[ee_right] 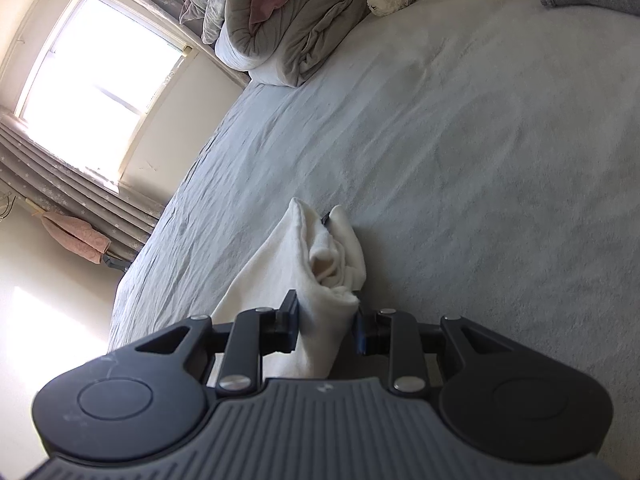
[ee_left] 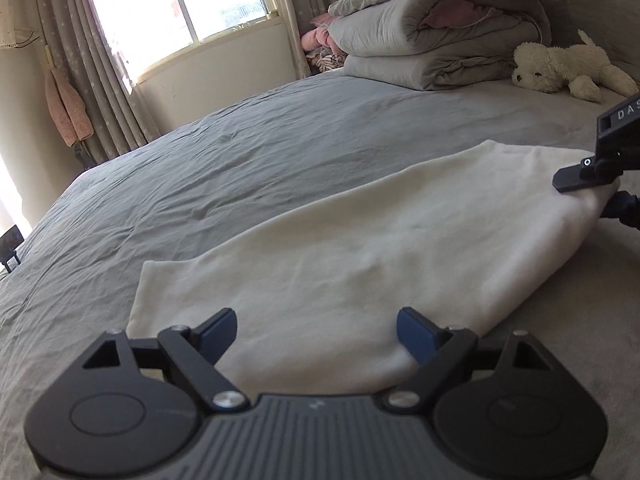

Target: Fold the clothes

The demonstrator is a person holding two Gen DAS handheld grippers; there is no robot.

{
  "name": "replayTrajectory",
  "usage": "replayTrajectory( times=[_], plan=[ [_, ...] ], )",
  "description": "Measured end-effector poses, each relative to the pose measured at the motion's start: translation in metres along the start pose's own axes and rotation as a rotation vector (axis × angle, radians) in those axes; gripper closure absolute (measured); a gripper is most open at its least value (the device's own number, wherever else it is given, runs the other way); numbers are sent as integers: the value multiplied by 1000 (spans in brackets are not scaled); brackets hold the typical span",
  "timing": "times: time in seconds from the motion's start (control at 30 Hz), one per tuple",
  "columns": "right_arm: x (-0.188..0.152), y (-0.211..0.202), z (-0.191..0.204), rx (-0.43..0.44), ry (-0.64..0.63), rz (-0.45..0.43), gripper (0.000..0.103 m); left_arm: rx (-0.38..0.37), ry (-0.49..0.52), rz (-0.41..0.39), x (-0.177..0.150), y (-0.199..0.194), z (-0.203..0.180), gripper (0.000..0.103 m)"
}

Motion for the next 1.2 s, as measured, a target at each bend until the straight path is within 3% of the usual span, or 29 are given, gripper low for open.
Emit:
replayTrajectory(
  times=[0.13,0.43,0.47,0.63,1.2],
  plan=[
    [-2,-1,-2,-7,5,0,73,-12,-88,9,16,17,2,14],
    [-4,-3,-7,-9,31,9,73,90,-274,122,34,95,27,13],
    [-4,-3,-7,-9,34,10,73,96,-296,142,36,105,30,10],
    [-4,-3,-7,-7,40,15,73,158,-284,196,45,131,30,6],
    [-11,-3,-6,-24,4,-5,73,140,-210,88,2,6,-5,8]
  ],
)
Point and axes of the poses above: each gripper's, at about its wrist camera, not at the fingertips, and y roughly the way its jaws point, z to its left, x to its top, the point moved 4 cm from there along y, roughly the way its jaws point, and after that the axes turned 9 degrees about -z, right-handed, at the moved point
